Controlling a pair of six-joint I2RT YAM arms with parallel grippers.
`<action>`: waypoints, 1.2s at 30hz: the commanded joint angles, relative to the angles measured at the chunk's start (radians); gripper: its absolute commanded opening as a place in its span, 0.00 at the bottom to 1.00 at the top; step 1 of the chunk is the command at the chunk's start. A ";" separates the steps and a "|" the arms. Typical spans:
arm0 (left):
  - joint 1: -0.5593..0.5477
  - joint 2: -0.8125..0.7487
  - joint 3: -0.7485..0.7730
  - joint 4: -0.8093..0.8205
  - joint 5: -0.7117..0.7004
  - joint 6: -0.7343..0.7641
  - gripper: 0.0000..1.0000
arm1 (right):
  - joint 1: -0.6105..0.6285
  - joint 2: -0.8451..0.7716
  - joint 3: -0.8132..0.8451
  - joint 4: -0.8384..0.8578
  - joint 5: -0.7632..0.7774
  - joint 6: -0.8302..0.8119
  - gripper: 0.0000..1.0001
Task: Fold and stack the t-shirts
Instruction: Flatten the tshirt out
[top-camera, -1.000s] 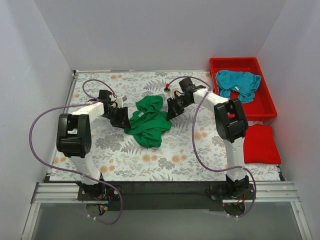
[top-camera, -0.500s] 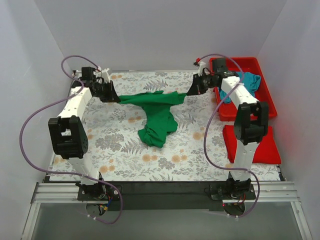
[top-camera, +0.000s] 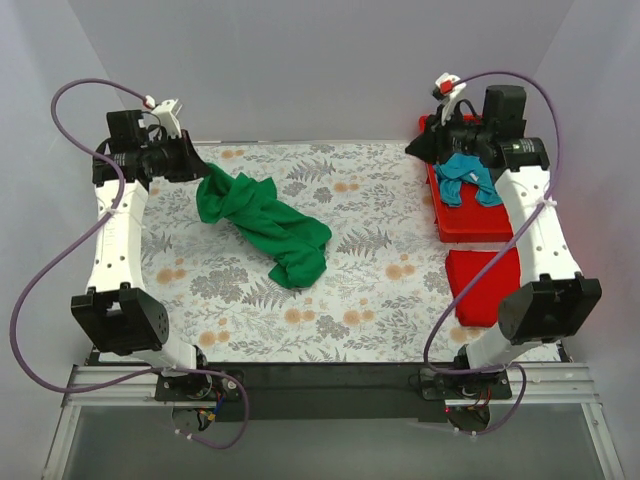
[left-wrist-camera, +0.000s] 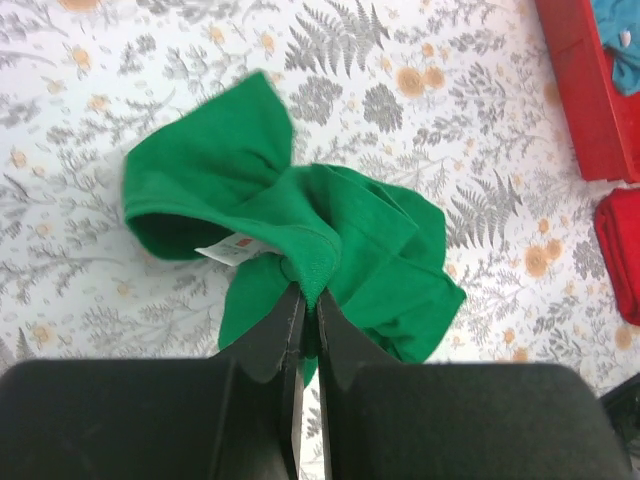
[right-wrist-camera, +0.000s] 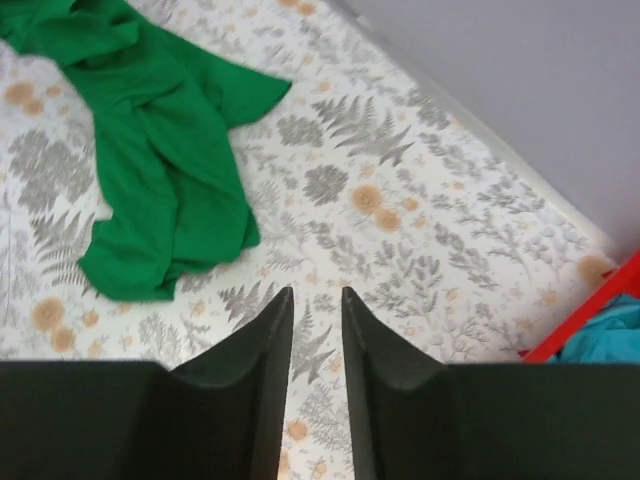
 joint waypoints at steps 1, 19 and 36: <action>0.001 -0.062 -0.112 -0.018 -0.037 -0.008 0.00 | 0.084 -0.015 -0.179 -0.051 0.029 -0.051 0.35; 0.012 0.012 -0.080 -0.031 -0.056 -0.025 0.00 | 0.592 0.251 -0.473 0.266 0.192 0.085 0.88; 0.045 0.118 0.148 -0.076 -0.012 -0.040 0.00 | 0.355 0.111 -0.210 0.082 0.176 -0.134 0.01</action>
